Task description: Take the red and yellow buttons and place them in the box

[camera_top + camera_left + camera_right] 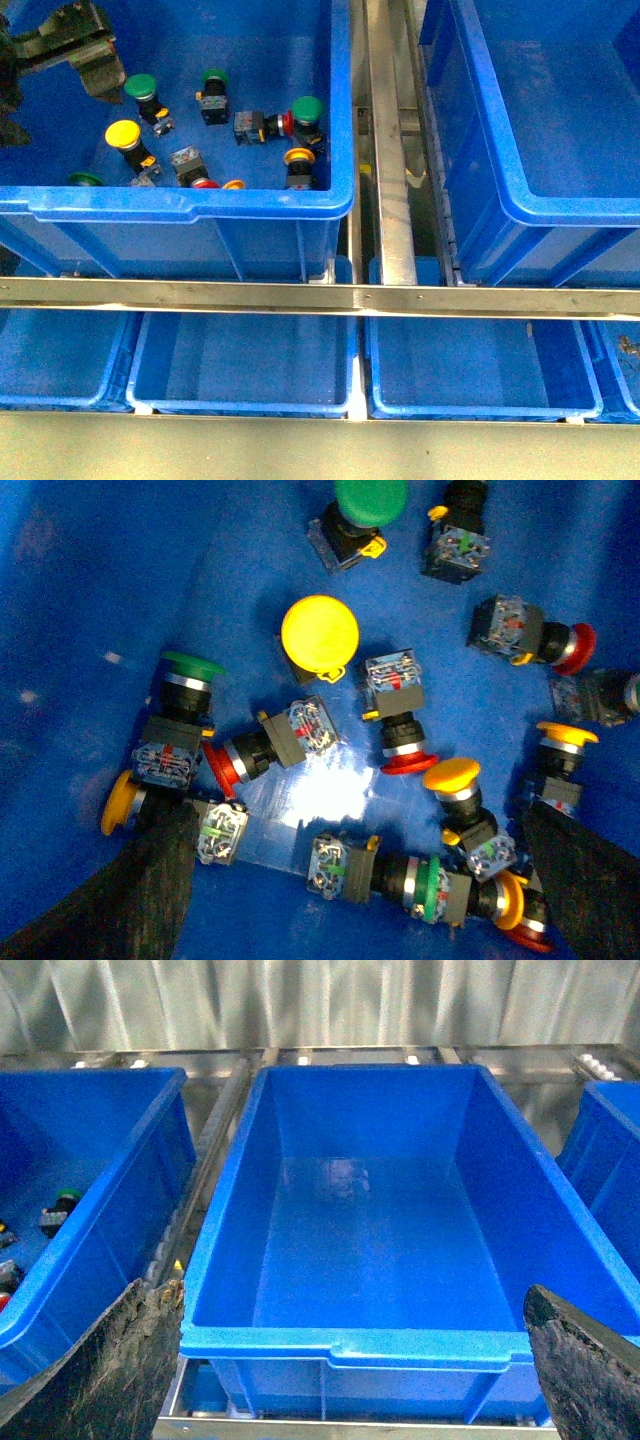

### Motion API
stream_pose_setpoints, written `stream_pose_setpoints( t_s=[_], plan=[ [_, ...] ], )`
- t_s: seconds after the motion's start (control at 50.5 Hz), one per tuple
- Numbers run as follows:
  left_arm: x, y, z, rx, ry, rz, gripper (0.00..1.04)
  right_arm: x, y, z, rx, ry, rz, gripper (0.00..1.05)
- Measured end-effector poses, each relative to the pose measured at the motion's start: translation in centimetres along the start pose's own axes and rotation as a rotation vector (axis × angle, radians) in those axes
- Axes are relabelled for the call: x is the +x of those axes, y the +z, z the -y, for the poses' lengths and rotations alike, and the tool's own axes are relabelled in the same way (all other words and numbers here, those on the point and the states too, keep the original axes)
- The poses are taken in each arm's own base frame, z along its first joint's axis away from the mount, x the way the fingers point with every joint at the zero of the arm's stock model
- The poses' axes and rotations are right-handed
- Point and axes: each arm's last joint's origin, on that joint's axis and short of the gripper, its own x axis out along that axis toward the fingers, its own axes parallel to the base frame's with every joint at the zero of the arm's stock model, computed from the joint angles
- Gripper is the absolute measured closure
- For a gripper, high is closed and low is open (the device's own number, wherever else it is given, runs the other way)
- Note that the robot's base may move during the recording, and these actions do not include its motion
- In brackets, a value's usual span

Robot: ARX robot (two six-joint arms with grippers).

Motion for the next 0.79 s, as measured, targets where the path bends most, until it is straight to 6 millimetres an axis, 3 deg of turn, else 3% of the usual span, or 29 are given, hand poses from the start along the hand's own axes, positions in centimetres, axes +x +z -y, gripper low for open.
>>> stream_pose_setpoints(
  t_s=[0.297,0.792],
  plan=[
    [5.2,0.1,-0.1,-0.012,0.039,-0.029,0.08,0.0,0.0,0.0,0.0,0.0,0.0,0.06],
    [10.8,1.0,-0.3,-0.015,0.042,-0.025,0.08,0.0,0.0,0.0,0.0,0.0,0.0,0.06]
  ],
)
